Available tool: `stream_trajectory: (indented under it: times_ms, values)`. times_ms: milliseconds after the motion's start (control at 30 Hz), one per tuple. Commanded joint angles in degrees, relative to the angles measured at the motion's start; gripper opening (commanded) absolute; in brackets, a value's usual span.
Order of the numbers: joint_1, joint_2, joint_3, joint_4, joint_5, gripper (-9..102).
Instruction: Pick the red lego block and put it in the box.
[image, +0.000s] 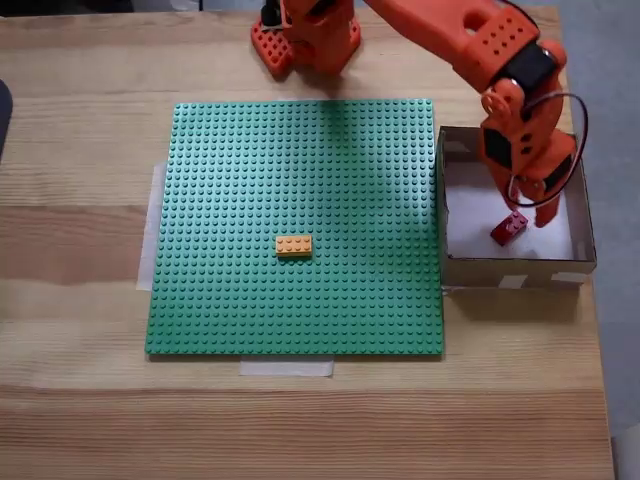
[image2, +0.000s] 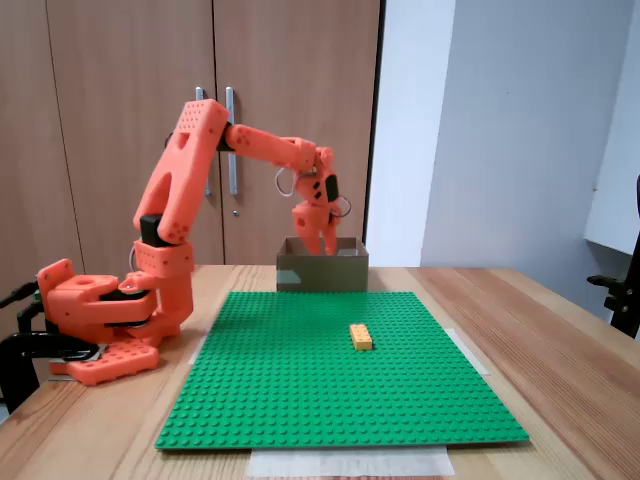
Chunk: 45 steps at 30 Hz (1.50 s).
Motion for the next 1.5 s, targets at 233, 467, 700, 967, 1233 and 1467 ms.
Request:
stream_trajectory:
  times_ms: [233, 467, 700, 967, 1233, 1467]
  values:
    - [0.4, 17.6, 5.4, -3.6, -3.9, 11]
    - [1.2, 28.7, 7.6, -2.0, -5.4, 8]
    - [4.0, 38.9, 8.7, -1.0, -4.9, 3]
    - [13.9, 50.0, 13.1, -3.8, -2.5, -1]
    - [26.1, 59.7, 21.0, -10.5, -0.3, -1]
    - [33.2, 69.9, 35.0, -19.8, 1.2, -1]
